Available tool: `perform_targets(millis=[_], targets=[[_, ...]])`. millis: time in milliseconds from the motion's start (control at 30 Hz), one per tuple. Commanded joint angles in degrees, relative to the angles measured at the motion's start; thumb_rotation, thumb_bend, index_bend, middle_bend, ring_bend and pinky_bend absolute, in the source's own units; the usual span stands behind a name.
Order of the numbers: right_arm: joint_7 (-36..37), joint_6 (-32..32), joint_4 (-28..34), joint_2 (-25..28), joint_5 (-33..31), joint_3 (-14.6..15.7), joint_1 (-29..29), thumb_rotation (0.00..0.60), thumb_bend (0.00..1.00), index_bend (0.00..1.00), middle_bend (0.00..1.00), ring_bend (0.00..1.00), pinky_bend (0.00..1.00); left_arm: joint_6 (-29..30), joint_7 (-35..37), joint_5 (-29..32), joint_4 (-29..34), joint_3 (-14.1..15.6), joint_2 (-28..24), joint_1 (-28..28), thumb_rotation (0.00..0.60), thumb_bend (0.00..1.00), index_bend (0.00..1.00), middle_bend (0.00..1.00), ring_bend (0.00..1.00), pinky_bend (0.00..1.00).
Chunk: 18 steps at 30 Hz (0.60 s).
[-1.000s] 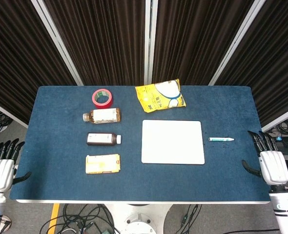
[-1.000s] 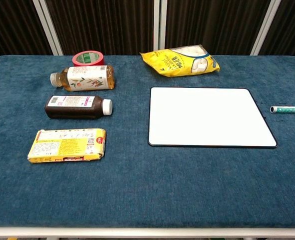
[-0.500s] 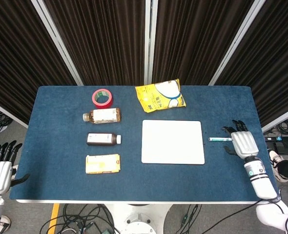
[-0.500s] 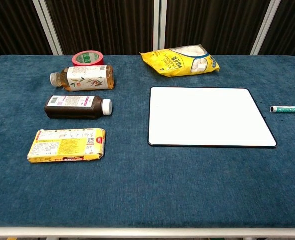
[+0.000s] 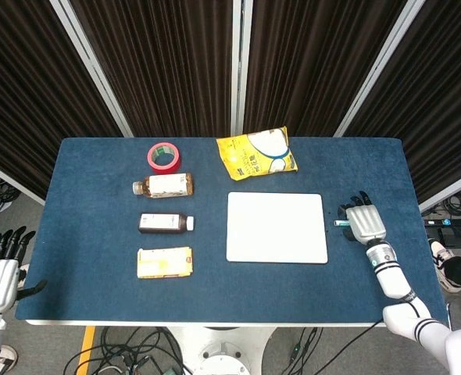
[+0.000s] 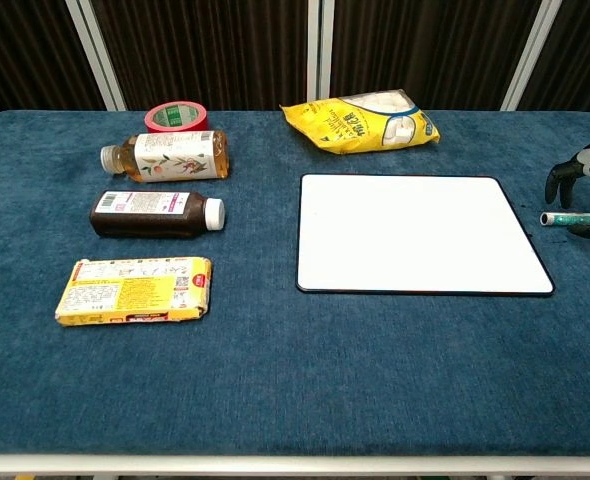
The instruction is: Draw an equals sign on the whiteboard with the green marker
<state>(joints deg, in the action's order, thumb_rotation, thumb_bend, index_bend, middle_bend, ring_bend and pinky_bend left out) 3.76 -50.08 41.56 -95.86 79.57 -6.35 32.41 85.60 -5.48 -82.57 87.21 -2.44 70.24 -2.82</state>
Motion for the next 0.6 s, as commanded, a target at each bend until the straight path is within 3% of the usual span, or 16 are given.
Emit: perform_targets(millis=[33, 600], targets=[[1.35, 0.74, -2.06, -1.09, 0.46, 0.38, 0.83, 0.600, 0.23, 0.42, 0.44, 0.17, 0.05, -0.15, -0.05, 0.08, 0.07, -0.01, -0.01, -0.04, 0.600, 0.06, 0.11, 0.04, 0.00, 0.00], [1.79, 1.94, -3.83, -1.51, 0.30, 0.97, 1.32, 0.600, 0.30, 0.44, 0.45, 0.22, 0.06, -0.49, 0.72, 0.48, -0.90, -0.06, 0.57, 0.05, 0.600, 0.06, 0.11, 0.04, 0.00, 0.00]])
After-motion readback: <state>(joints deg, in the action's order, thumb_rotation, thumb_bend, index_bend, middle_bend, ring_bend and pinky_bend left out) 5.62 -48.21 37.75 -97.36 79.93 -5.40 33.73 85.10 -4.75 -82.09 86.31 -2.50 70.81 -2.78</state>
